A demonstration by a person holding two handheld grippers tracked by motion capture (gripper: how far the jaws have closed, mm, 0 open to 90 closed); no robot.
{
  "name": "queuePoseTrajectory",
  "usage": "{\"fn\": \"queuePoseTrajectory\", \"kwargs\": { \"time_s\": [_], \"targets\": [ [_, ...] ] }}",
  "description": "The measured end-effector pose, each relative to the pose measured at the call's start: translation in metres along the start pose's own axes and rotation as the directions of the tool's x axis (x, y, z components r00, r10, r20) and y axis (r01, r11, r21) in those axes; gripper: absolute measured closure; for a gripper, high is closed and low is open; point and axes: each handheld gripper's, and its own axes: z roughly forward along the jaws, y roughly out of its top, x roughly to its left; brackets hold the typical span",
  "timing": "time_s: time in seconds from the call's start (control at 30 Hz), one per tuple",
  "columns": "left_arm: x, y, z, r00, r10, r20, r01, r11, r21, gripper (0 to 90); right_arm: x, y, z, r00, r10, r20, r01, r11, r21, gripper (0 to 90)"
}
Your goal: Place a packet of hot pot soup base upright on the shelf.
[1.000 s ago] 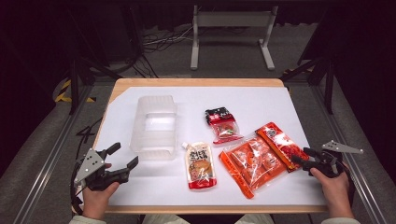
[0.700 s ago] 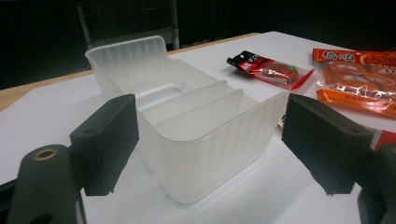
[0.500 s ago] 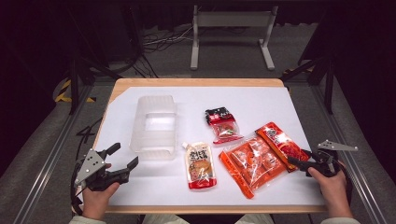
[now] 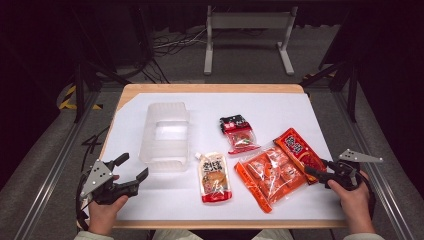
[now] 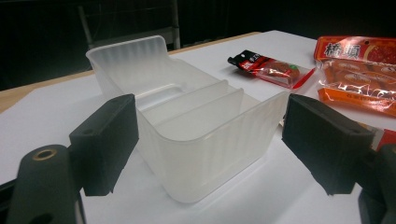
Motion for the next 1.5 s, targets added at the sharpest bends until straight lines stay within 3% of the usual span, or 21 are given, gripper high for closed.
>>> {"fn": "queuePoseTrajectory", "kwargs": {
  "time_s": [0.3,0.47,0.77,1.03,1.27,1.5],
  "targets": [
    [-0.001,0.0,0.001,0.9999,0.016,0.006,-0.016,0.9999,0.006,19.4,0.005,0.003,0.008,0.9996,-0.016,-0.024,0.016,1.0,0.006,40.7],
    [-0.002,0.0,0.002,0.9999,0.012,0.006,-0.012,0.9999,0.006,19.2,0.003,0.004,0.014,0.9991,-0.019,-0.037,0.02,0.999,0.026,47.3],
    [-0.003,0.0,0.002,0.9999,0.012,0.008,-0.012,0.9999,0.01,19.3,-0.003,0.005,0.022,1.0,-0.003,0.007,0.003,0.999,0.05,62.6],
    [-0.003,0.0,0.003,0.9999,0.012,0.01,-0.012,0.9999,0.011,19.3,-0.008,0.005,0.029,0.9993,0.036,0.004,-0.036,0.995,0.097,72.4],
    [-0.002,0.0,0.002,0.9999,0.01,0.009,-0.01,0.9999,0.012,19.3,-0.009,0.007,0.029,0.9987,0.03,0.041,-0.035,0.992,0.117,89.0],
    [-0.002,0.0,0.002,1.0,0.002,0.004,-0.002,1.0,0.009,19.3,-0.006,0.011,0.027,0.9983,0.025,0.052,-0.031,0.991,0.128,90.0]
  ]
}}
